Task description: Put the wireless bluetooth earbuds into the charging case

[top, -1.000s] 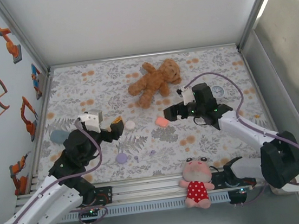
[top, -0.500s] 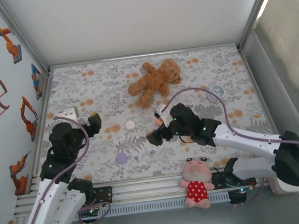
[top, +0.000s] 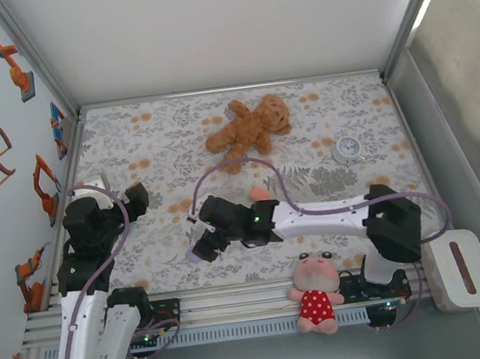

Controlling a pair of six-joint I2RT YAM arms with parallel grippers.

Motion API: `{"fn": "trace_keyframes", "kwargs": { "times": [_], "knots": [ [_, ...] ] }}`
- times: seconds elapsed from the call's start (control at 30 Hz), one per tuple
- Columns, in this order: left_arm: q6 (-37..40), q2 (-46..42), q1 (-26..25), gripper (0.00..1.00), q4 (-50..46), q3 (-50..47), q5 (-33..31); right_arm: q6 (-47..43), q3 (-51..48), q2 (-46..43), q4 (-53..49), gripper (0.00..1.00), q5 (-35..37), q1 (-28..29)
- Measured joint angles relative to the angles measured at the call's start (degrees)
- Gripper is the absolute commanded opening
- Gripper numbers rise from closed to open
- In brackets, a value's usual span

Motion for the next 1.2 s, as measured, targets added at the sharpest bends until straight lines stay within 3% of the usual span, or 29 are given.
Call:
{"fn": "trace_keyframes", "kwargs": {
  "times": [0.13, 0.43, 0.93, 1.2],
  "knots": [
    [-0.04, -0.02, 0.04, 0.96, -0.22, -0.02, 0.48, 2.84, 8.85, 7.43, -6.69, 0.93, 0.87, 2.47],
    [-0.92, -0.28, 0.63, 0.96, -0.48, -0.17, -0.44, 6.93, 13.55, 15.41, -14.82, 0.88, 0.37, 3.34],
    [-2.08, -0.35, 1.07, 0.96, -0.63, -0.17, -0.94, 6.97, 20.79, 23.93, -16.63, 0.8, -0.5, 3.65],
    [-2.78, -1.25, 1.09, 0.96, -0.66, -0.24, -0.94, 6.8, 23.08, 26.86, -18.25, 0.68, -0.7, 3.65]
  ]
}}
